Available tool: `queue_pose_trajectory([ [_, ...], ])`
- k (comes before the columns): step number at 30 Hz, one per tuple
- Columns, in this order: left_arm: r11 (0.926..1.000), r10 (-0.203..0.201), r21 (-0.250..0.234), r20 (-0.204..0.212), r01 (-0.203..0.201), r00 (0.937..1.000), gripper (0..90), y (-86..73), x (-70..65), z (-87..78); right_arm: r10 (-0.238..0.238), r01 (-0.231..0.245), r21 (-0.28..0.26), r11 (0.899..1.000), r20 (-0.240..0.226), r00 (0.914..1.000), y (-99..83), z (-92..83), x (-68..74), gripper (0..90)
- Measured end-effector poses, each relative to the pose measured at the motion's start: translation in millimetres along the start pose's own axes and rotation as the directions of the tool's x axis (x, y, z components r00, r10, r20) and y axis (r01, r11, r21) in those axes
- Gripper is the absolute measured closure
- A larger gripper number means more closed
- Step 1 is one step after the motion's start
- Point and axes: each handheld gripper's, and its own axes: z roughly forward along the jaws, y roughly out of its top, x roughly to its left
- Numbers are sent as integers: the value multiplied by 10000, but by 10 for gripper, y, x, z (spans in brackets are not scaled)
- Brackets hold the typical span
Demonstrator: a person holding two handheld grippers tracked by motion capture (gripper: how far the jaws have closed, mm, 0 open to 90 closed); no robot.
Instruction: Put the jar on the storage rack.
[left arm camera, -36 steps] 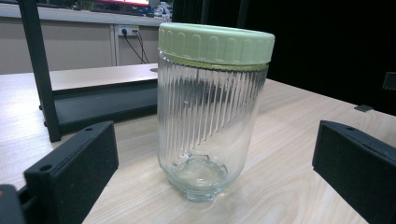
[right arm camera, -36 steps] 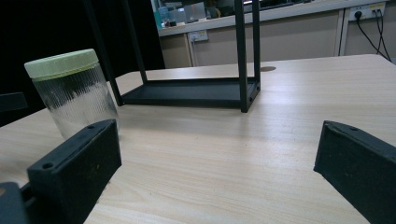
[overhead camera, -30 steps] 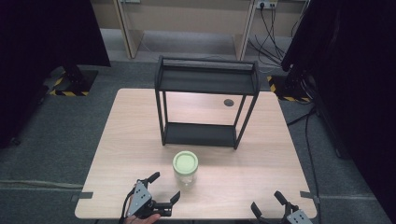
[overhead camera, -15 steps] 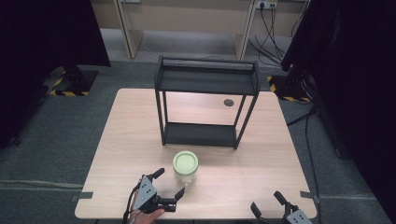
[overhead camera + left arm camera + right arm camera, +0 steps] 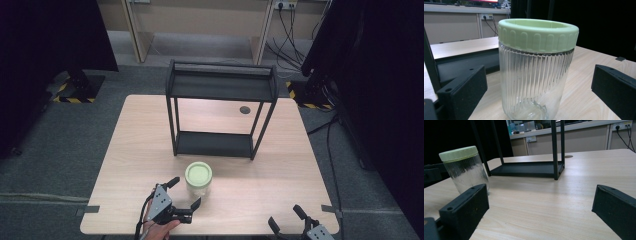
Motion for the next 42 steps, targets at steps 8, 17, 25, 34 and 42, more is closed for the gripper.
queue_pose_trajectory([
  [8,10000,57,39,61,-57,10000,0,18,-2,54,16,-16,-2,10000,-2,10000,0,0,-1,9],
  [17,9998,147,138,142,-149,9998,0,24,-14,148,51,-51,-15,10000,-5,10000,1,-1,-5,9],
  [25,9996,179,212,131,-182,9998,0,28,-4,232,57,-57,-14,10000,-23,10000,2,-1,-5,10],
  [34,9992,263,298,43,-264,9996,0,29,17,317,46,-46,-31,10000,-28,10000,2,-3,-6,11],
  [42,9989,301,361,39,-302,9995,1,17,17,387,49,-49,-41,10000,-29,10000,3,-4,-6,12],
])
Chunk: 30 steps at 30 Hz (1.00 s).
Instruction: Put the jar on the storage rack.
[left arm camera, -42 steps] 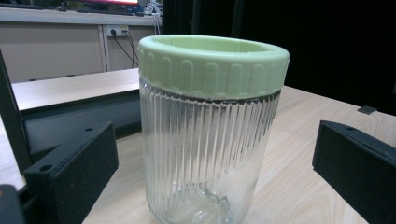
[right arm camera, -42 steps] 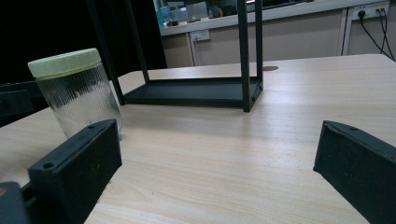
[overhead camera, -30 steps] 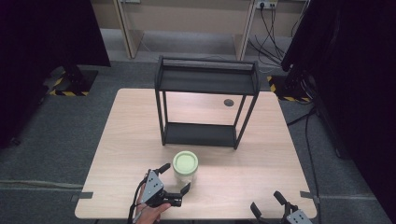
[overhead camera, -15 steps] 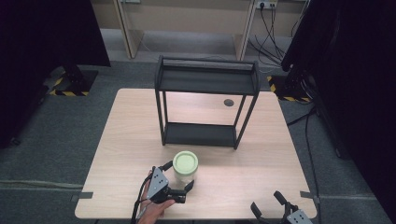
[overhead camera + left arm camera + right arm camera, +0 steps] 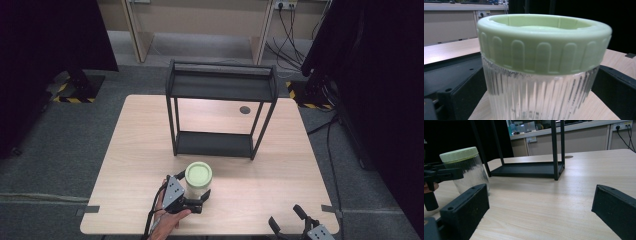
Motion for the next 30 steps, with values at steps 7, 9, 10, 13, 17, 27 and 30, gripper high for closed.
queue_pose_trajectory([
  [7,10000,84,27,-24,-84,10000,26,3,-5,62,-1,1,-2,10000,-9,10000,0,-1,0,13],
  [9,9999,94,57,-32,-94,10000,37,0,-3,72,-3,3,-5,10000,-12,10000,1,-2,0,13],
  [10,9999,76,94,-41,-75,10000,42,-6,-3,89,-1,1,-15,10000,-17,10000,2,-3,0,14],
  [13,9998,109,138,-96,-108,9999,63,-10,2,105,-3,2,-22,10000,-22,10000,3,-4,-3,15],
  [17,9997,182,140,-152,-180,9997,106,-20,15,107,-15,15,-26,10000,-40,10000,3,-4,-2,15],
  [27,9998,152,151,-225,-148,9996,113,-1,28,114,-5,5,-36,10000,-32,10000,5,-7,-6,18],
  [30,9992,340,201,-399,-332,9986,114,22,35,119,-4,4,-45,10000,-23,10000,6,-9,-9,18],
])
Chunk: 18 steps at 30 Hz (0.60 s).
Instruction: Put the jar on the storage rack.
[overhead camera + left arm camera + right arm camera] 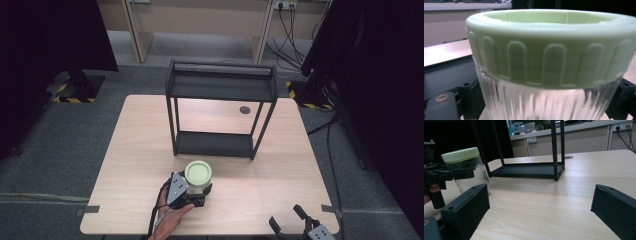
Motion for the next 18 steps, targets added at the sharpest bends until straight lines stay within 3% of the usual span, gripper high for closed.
queue_pose_trajectory([
  [18,9998,-171,-92,-250,169,9995,114,186,119,-19,44,-44,4,10000,7,10000,0,2,-5,20],
])
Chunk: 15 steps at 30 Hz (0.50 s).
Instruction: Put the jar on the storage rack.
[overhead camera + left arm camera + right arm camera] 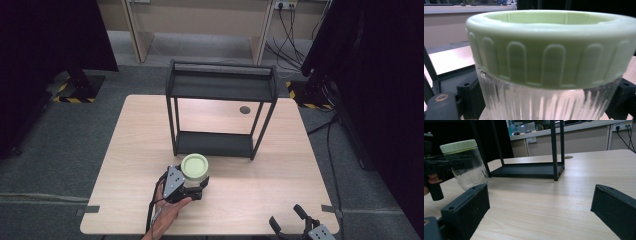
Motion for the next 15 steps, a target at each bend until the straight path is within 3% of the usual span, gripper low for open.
queue_pose_trajectory([
  [15,10000,-78,50,-164,78,9998,114,160,100,169,-27,27,2,10000,-13,10000,0,0,0,20],
])
